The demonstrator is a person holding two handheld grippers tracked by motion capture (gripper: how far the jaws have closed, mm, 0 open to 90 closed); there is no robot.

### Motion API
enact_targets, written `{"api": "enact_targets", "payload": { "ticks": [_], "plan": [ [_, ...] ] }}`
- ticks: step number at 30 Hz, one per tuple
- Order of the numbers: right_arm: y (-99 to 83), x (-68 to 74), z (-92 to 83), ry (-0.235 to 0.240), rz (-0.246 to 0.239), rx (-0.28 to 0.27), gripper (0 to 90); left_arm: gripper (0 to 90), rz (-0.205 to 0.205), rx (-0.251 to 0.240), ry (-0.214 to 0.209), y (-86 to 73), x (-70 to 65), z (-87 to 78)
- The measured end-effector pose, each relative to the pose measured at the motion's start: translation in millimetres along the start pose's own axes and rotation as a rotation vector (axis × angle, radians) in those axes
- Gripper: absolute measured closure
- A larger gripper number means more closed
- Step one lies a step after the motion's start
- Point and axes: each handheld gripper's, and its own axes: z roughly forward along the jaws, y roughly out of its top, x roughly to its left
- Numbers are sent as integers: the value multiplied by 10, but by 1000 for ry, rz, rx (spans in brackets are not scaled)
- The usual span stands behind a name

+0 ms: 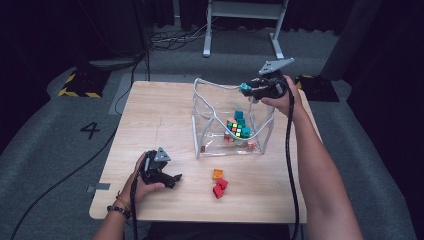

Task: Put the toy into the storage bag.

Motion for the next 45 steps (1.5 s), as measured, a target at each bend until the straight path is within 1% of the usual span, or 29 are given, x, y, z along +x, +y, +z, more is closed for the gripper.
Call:
{"api": "enact_targets", "payload": {
  "ticks": [5, 9, 12, 15, 17, 18, 19, 20, 21, 22, 23, 25, 27, 29, 31, 34, 37, 42, 45],
  "plan": [
    [20, 33, 91, 0, -33, 58, 592, 5, 0, 0, 0, 0, 0, 0],
    [49, 42, 154, -11, -44, 111, 592, 5, 0, 0, 0, 0, 0, 0],
    [67, 46, 208, -13, -65, 170, 591, 5, 0, 0, 0, 0, 0, 0],
    [80, 39, 250, -19, -104, 237, 591, 5, 0, 0, 0, 0, 0, 0],
    [81, 44, 281, -20, -121, 275, 591, 5, 1, 0, 0, 0, 1, 0],
    [76, 46, 295, -5, -126, 300, 591, 5, 3, 1, 0, 1, 2, -1],
    [69, 44, 318, -1, -143, 324, 591, 5, 0, 1, -1, 0, 1, -1],
    [66, 53, 334, -4, -145, 355, 591, 5, 3, 1, 0, 1, 2, -1],
    [62, 51, 342, 0, -157, 378, 591, 5, 0, 1, -1, 0, 1, 0],
    [62, 55, 341, 7, -155, 398, 591, 5, 2, 1, 0, 1, 2, -1],
    [56, 47, 339, 11, -167, 408, 591, 5, 0, 1, -1, 0, 1, 0],
    [56, 36, 318, 9, -184, 449, 591, 5, 0, 1, -1, 0, 1, 0],
    [46, 21, 289, 16, -182, 474, 591, 5, 0, 0, 0, 0, 0, 0],
    [29, 7, 272, 28, -190, 494, 591, 5, 0, 1, -1, 0, 0, -1],
    [9, 5, 261, 21, -199, 520, 591, 5, 0, 0, -1, 0, 0, 0],
    [-16, -7, 236, 28, -204, 544, 591, 5, 0, 1, -1, 0, 1, -1],
    [-32, -32, 195, 25, -200, 548, 591, 5, 0, 1, -1, 1, 1, -1],
    [-55, -60, 147, 31, -198, 537, 591, 5, 0, 1, -1, 0, 0, -1],
    [-72, -78, 106, 22, -190, 539, 591, 5, 0, 0, 0, 0, 0, 0]
  ]
}}
